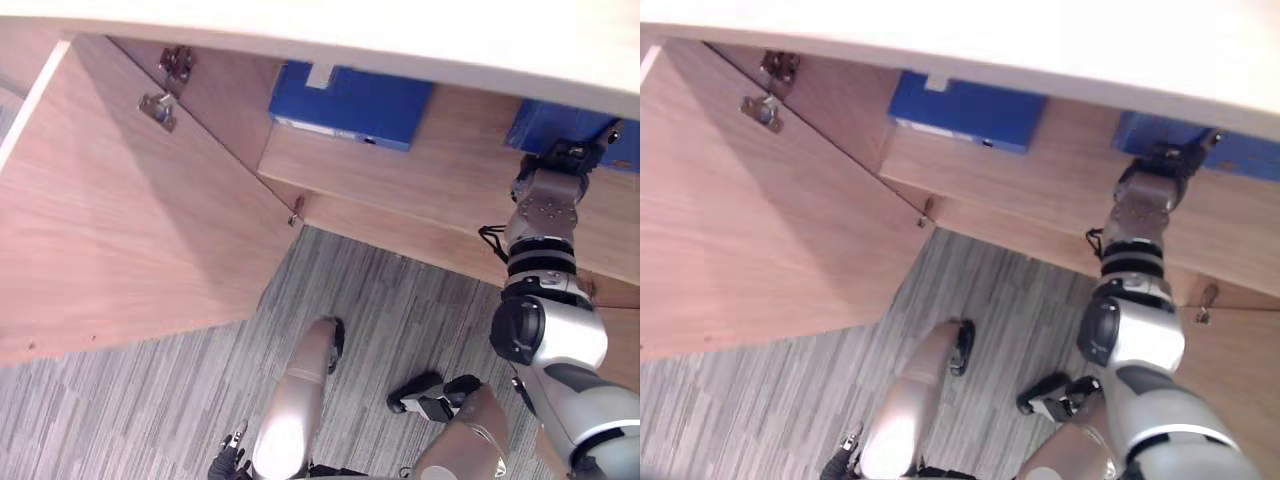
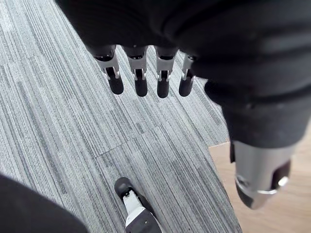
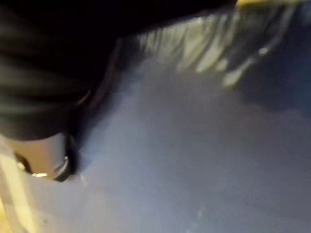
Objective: Walk over to the cabinet, pick up the folder, carry it to the office cabinet, place the folder inside the office cabinet, then close the office cabinet door
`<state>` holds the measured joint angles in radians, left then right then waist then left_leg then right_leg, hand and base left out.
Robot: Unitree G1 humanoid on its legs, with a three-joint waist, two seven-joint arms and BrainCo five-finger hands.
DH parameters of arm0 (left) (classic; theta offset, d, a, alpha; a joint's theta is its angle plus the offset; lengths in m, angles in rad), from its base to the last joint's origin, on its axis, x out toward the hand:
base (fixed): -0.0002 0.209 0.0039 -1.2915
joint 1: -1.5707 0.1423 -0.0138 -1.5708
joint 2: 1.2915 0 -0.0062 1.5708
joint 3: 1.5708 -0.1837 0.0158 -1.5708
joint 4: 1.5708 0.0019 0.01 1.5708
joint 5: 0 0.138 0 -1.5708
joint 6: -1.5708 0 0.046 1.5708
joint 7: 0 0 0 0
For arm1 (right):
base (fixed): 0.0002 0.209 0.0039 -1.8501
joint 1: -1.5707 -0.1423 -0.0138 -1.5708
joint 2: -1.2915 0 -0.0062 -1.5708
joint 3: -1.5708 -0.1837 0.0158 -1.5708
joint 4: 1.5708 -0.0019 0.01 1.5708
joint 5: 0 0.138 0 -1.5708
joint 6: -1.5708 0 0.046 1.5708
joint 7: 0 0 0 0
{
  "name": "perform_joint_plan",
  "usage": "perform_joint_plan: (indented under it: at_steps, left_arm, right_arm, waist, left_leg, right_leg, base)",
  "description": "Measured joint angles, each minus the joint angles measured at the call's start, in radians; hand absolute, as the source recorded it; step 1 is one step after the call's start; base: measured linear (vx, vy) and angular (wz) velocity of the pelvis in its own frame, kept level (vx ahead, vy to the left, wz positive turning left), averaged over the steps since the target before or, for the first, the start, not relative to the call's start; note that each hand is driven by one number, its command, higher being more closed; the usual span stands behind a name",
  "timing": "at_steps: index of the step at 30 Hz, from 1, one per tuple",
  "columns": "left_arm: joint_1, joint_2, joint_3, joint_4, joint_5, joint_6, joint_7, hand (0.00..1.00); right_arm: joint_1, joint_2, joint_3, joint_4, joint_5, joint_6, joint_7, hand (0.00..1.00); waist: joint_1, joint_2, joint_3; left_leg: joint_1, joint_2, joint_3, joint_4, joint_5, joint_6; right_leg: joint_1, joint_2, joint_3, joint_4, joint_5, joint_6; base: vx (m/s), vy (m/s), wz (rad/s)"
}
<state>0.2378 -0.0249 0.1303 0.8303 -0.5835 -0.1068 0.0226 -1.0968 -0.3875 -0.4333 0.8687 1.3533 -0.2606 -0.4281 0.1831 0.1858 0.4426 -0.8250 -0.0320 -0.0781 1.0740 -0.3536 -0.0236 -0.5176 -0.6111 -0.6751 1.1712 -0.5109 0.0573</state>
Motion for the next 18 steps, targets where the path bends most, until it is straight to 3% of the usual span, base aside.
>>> perform_joint_plan:
  at_steps: [7, 12, 18]
  left_arm:
    - [-0.002, 0.006, -0.016, -0.004, 0.003, 0.0, 0.027, 0.0]
    - [-0.004, 0.013, -0.031, -0.005, 0.003, 0.0, 0.038, 0.0]
    - [-0.004, 0.014, -0.031, -0.004, 0.003, 0.0, 0.038, 0.0]
  right_arm:
    - [-0.01, 0.019, 0.03, 0.005, -0.017, -0.009, -0.038, 1.0]
    - [-0.02, 0.023, 0.022, -0.012, -0.022, -0.05, -0.047, 1.0]
    - [-0.024, -0.001, 0.02, -0.011, -0.038, -0.045, -0.051, 1.0]
  waist:
    - [0.006, -0.003, 0.004]
    - [0.011, -0.005, 0.005]
    - [0.009, -0.006, 0.006]
  left_leg:
    - [-0.059, -0.017, 0.018, 0.03, -0.012, 0.005]
    - [-0.102, -0.02, 0.02, 0.051, -0.003, 0.01]
    - [-0.108, -0.02, 0.023, 0.051, 0.001, 0.011]
  right_leg:
    - [-0.075, -0.018, 0.054, 0.03, -0.025, 0.002]
    - [-0.126, -0.024, 0.073, 0.058, -0.023, 0.001]
    - [-0.14, -0.024, 0.082, 0.061, -0.023, 0.0]
  base:
    - [-0.06, 0.053, 0.01]
    - [-0.02, 0.015, -0.01]
    - [0.02, -0.005, -0.01]
